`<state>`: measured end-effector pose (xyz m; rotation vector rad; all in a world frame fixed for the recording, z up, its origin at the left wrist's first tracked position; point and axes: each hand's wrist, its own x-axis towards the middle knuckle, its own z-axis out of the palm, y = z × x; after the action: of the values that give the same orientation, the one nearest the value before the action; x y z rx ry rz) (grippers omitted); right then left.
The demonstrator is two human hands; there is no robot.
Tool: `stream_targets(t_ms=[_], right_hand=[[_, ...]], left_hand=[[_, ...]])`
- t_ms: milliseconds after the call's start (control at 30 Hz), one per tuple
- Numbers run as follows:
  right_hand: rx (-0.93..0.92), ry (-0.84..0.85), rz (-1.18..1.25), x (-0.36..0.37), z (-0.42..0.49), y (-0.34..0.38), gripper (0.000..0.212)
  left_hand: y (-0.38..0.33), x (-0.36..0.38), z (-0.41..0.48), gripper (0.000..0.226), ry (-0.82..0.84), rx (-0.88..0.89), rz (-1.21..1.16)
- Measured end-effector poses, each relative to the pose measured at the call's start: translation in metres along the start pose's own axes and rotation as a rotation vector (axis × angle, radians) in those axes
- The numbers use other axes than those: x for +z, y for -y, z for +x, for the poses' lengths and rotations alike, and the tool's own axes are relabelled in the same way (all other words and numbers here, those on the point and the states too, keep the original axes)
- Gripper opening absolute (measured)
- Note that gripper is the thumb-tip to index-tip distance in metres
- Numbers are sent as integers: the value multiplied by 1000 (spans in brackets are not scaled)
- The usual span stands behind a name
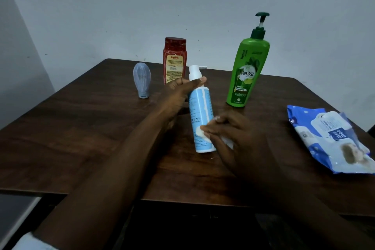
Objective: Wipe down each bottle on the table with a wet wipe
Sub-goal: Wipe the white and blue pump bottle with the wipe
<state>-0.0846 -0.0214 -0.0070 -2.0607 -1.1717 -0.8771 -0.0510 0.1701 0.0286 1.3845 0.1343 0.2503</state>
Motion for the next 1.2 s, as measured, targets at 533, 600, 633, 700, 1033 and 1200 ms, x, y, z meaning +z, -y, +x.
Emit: stream_targets(t_ms=[533,600,633,700,1033,1200], right_hand=[[595,-397,663,-35,20,20,17],[481,-465,479,-39,22,26,18],[406,-480,350,-39,23,29,19],[273,-507,167,-39,21,33,20],[119,-438,21,-52,10,23,24],[195,-492,98,-63,34,19,22]], left_hand=[[-16,11,-17,10,-37,-179,-537],[-19,15,-22,18,-51,-216,-638],[-21,17,-23,23,-62,-230,-680],[-25,22,-27,29,-74,-249,-740],[-32,27,-36,39,-100,-300,-840],[-27,30,-39,43,-79,-293,-835]])
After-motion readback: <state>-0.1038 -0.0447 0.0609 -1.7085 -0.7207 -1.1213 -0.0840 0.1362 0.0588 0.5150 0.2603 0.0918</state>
